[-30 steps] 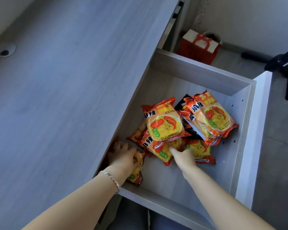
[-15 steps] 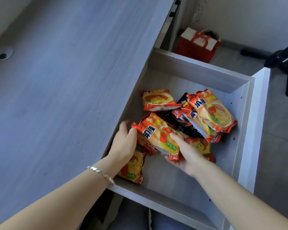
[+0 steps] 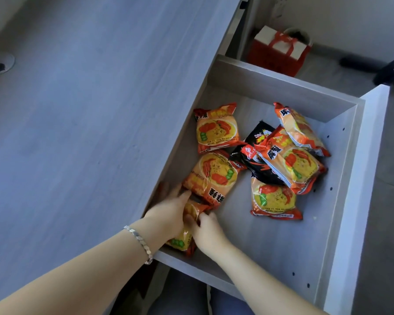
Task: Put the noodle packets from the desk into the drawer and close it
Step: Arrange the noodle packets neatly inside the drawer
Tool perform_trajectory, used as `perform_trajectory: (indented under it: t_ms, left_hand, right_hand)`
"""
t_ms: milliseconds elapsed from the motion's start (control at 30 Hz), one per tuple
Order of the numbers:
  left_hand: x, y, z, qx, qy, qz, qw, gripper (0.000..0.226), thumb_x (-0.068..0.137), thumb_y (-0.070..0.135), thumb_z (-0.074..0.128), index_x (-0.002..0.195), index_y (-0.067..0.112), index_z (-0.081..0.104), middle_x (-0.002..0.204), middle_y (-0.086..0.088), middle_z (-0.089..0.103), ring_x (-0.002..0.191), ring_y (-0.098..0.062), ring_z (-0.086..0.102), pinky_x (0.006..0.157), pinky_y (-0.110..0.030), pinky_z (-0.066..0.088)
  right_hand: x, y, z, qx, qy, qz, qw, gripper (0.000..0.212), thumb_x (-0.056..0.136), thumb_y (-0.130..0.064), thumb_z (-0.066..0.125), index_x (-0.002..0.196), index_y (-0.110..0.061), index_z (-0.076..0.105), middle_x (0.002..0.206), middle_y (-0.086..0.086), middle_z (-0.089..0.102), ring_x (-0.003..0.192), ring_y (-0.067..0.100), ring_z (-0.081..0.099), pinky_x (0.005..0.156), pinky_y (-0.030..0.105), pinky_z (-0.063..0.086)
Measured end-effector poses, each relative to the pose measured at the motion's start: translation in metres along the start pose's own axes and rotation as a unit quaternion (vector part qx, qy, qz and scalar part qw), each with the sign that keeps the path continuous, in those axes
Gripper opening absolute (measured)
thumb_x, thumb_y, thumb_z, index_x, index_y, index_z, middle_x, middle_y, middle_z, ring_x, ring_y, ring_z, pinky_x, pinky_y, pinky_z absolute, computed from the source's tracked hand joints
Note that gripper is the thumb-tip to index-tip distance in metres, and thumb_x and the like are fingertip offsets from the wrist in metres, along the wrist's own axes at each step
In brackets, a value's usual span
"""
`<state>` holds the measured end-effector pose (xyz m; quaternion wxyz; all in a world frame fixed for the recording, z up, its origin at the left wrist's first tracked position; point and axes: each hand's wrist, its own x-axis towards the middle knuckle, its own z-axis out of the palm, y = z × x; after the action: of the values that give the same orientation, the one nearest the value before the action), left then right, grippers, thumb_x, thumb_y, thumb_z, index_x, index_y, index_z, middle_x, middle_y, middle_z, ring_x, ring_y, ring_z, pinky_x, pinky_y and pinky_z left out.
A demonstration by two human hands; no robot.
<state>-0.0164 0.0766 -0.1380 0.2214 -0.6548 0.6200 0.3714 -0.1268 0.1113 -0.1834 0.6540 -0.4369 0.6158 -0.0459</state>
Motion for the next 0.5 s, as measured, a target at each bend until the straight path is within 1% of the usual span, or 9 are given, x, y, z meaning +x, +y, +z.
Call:
perform_trajectory:
  t_ms: [67,133,167,267,333,367,433,467,500]
  left_hand:
    - [0.003,-0.001,0.001,0.052,-0.054,-0.011,0.997,0.078,0.088,0.009,0.052,0.152,0.027,0.009,0.161,0.000,-0.004,0.147,-0.028,-0.015,0.120,-0.043,0.004]
    - [0.005,-0.003,0.000,0.085,-0.084,-0.012,0.993,0.089,0.081,0.009,0.062,0.151,0.027,0.009,0.160,-0.002,-0.003,0.146,-0.030,-0.017,0.120,-0.044,0.004]
    - [0.007,-0.003,-0.001,0.101,-0.091,-0.007,0.991,0.094,0.077,0.013,0.068,0.150,0.026,0.010,0.160,-0.003,-0.001,0.146,-0.031,-0.017,0.120,-0.045,0.005]
    - [0.013,-0.004,-0.001,0.140,-0.106,0.013,0.984,0.109,0.065,0.036,0.082,0.149,0.022,0.013,0.160,-0.004,0.004,0.147,-0.031,-0.013,0.119,-0.047,-0.002]
    - [0.015,-0.004,-0.001,0.137,-0.112,0.004,0.984,0.116,0.061,0.042,0.084,0.150,0.020,0.012,0.160,-0.004,0.010,0.148,-0.030,-0.008,0.119,-0.047,-0.001]
    - [0.016,-0.003,-0.001,0.135,-0.112,-0.001,0.984,0.118,0.061,0.043,0.084,0.150,0.019,0.010,0.159,-0.005,0.012,0.148,-0.030,-0.005,0.119,-0.046,0.000]
    - [0.015,-0.001,-0.001,0.143,-0.108,-0.009,0.984,0.122,0.063,0.043,0.083,0.151,0.017,0.004,0.159,-0.006,0.013,0.148,-0.029,-0.001,0.119,-0.046,0.002]
    - [0.014,-0.001,-0.001,0.148,-0.109,-0.011,0.983,0.124,0.063,0.043,0.083,0.152,0.017,0.000,0.160,-0.007,0.012,0.148,-0.030,0.000,0.119,-0.045,0.002]
    - [0.014,-0.001,-0.002,0.148,-0.111,-0.014,0.983,0.125,0.063,0.043,0.083,0.152,0.017,-0.002,0.160,-0.007,0.010,0.148,-0.029,0.000,0.120,-0.045,0.002]
  right_hand:
    - [0.004,0.003,-0.006,-0.007,0.031,0.012,0.999,0.043,0.086,-0.042,0.055,0.118,-0.014,0.062,0.125,0.008,0.053,0.107,0.022,0.059,0.099,0.037,0.048]
    - [0.005,0.008,-0.013,0.040,0.076,0.035,0.996,0.049,0.075,-0.046,0.064,0.113,-0.016,0.059,0.118,0.004,0.059,0.105,0.020,0.060,0.096,0.038,0.051]
    - [0.006,0.010,-0.015,0.071,0.088,0.048,0.992,0.047,0.074,-0.043,0.067,0.113,-0.018,0.054,0.116,0.001,0.059,0.106,0.019,0.059,0.095,0.036,0.050]
    - [0.004,0.007,-0.019,0.090,0.051,0.056,0.993,0.033,0.083,-0.029,0.067,0.111,-0.022,0.051,0.111,-0.002,0.060,0.111,0.019,0.058,0.097,0.033,0.048]
    - [0.005,0.006,-0.023,0.096,0.039,0.072,0.992,0.042,0.083,-0.030,0.066,0.121,-0.016,0.053,0.117,0.001,0.059,0.117,0.023,0.056,0.102,0.039,0.046]
    - [0.009,0.004,-0.027,0.111,0.082,0.092,0.986,0.047,0.083,-0.033,0.065,0.123,-0.012,0.052,0.120,0.004,0.060,0.115,0.025,0.057,0.101,0.041,0.047]
    - [0.019,0.001,-0.038,0.150,0.202,0.151,0.956,0.053,0.084,-0.041,0.061,0.122,-0.006,0.051,0.119,0.014,0.062,0.108,0.031,0.060,0.097,0.046,0.049]
    - [0.025,-0.003,-0.045,0.160,0.231,0.178,0.943,0.058,0.084,-0.045,0.058,0.124,-0.004,0.049,0.119,0.017,0.062,0.107,0.033,0.060,0.096,0.046,0.050]
    - [0.028,-0.009,-0.051,0.158,0.229,0.203,0.939,0.062,0.085,-0.047,0.056,0.127,-0.002,0.047,0.119,0.019,0.060,0.108,0.034,0.059,0.096,0.045,0.050]
